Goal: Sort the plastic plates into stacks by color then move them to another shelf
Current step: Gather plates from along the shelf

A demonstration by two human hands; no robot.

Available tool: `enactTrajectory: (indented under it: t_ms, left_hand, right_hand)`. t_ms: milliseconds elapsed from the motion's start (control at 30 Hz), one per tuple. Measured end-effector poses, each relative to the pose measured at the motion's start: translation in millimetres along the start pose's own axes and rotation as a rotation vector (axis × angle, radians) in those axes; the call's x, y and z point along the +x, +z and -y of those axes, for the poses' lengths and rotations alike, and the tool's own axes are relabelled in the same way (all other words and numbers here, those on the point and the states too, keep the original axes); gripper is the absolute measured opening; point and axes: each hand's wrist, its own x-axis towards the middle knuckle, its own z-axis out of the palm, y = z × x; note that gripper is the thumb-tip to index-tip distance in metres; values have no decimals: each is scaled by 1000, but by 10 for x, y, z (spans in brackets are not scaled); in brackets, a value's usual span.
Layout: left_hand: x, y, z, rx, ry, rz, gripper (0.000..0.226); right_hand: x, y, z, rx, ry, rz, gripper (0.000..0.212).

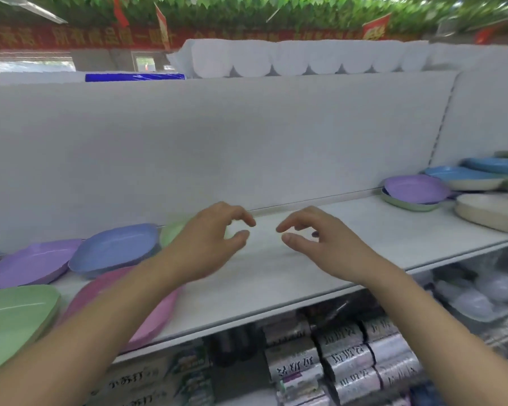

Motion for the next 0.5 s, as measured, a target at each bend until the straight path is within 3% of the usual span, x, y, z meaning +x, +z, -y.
enactTrajectory:
  t_ms: [300, 500]
  left_hand:
    - [672, 1081, -1879, -192, 245, 115, 15]
    - [983, 2144, -3221, -313, 301, 154, 20]
  right_hand:
    - [-1394, -1718, -774, -157, 138, -241, 10]
    - [-2435, -2968, -1547, -259, 199, -252, 9]
